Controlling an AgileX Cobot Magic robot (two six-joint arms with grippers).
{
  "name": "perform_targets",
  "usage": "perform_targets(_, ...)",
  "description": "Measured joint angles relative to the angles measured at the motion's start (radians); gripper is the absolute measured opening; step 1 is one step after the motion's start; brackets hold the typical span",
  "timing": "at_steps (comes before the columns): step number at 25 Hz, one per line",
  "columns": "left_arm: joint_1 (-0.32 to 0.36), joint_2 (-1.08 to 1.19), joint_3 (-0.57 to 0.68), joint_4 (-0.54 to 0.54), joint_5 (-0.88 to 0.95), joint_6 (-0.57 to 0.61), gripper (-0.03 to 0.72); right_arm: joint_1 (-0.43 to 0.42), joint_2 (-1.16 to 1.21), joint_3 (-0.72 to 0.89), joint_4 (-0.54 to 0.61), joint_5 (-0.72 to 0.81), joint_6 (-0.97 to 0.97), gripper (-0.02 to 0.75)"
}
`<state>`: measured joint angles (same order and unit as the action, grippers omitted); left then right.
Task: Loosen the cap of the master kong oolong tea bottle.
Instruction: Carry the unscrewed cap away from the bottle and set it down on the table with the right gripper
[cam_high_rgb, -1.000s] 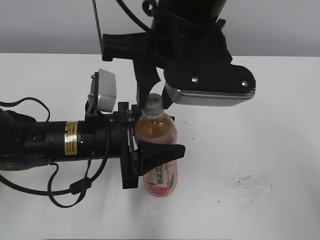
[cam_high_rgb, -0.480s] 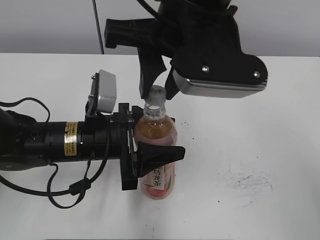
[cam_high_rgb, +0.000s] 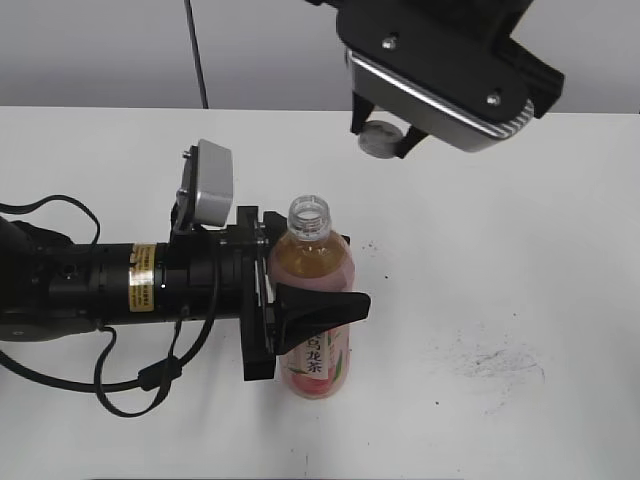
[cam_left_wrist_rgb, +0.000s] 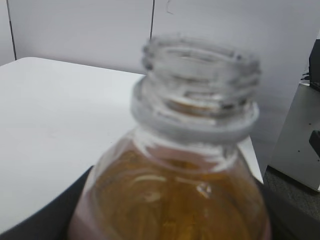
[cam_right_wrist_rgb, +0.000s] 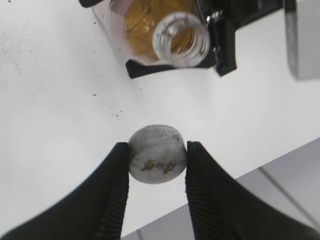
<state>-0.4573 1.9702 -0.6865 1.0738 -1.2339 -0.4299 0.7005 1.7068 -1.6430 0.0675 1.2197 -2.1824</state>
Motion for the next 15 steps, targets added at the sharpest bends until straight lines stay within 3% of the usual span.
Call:
perform_targets(7, 0.000, 0.000, 0.000, 0.000, 0.000, 0.000, 0.445, -0.139, -0.001, 0.148, -0.067, 0.000, 0.396, 0.266)
perform_targets(15, 0.000, 0.000, 0.000, 0.000, 0.000, 0.000, 0.445, -0.257, 0.051, 0.237, -0.012, 0.000, 0.739, 0.266)
